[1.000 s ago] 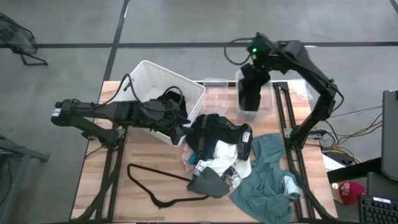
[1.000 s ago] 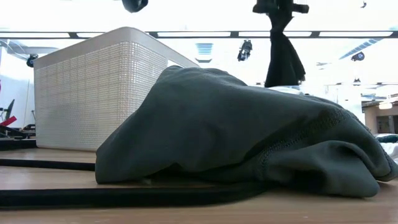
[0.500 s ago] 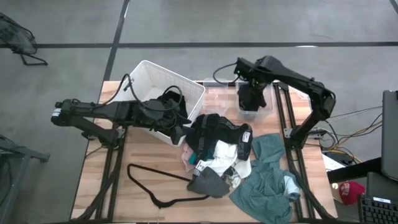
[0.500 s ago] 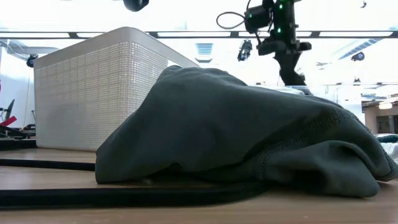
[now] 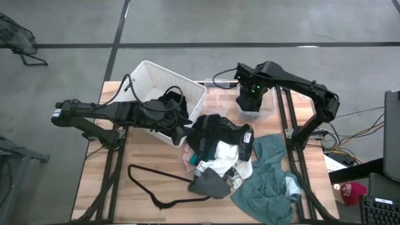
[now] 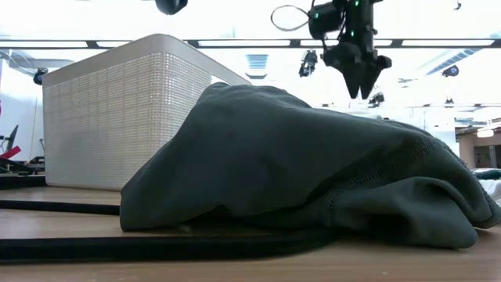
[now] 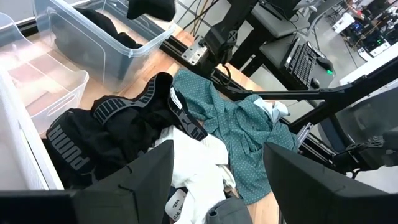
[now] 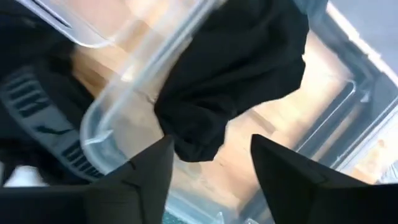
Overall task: Pick & Place Cloths
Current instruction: Put the black underwear into the right transparent bin
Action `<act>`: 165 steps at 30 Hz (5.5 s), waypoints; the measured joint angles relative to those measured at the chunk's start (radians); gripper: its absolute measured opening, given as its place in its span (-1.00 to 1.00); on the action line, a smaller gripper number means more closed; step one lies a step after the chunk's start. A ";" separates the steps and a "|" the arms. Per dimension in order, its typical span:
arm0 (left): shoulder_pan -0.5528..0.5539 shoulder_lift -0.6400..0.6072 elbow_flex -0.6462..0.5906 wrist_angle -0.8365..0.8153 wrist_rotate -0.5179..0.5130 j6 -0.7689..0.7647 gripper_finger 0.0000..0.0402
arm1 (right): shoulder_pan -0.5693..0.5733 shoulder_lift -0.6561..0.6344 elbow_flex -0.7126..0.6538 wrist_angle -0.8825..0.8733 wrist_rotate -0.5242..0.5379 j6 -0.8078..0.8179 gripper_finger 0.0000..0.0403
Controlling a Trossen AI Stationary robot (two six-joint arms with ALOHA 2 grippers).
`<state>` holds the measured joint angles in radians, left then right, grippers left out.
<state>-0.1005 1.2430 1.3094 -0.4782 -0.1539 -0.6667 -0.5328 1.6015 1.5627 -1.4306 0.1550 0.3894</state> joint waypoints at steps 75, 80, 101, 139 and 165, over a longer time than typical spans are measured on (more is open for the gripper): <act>-0.003 -0.004 -0.002 0.085 0.042 0.042 0.25 | 0.383 -0.280 0.051 0.476 0.099 0.205 -0.95; -0.003 -0.004 -0.003 0.085 0.041 0.040 0.25 | 0.358 -0.378 0.051 0.604 0.186 0.180 -0.94; -0.005 -0.004 -0.004 0.085 0.041 -0.005 0.25 | 0.155 -0.460 0.052 0.326 0.448 0.189 -0.95; -0.017 -0.004 -0.005 0.078 0.041 -0.031 0.25 | 0.002 0.185 0.040 -0.055 0.336 0.013 -0.45; -0.017 -0.003 -0.006 0.079 0.041 -0.023 0.25 | 0.347 -0.177 0.043 0.386 0.181 0.080 0.04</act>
<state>-0.1177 1.2396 1.3037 -0.3991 -0.1127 -0.6901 -0.1854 1.4244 1.6052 -1.0446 0.3363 0.4690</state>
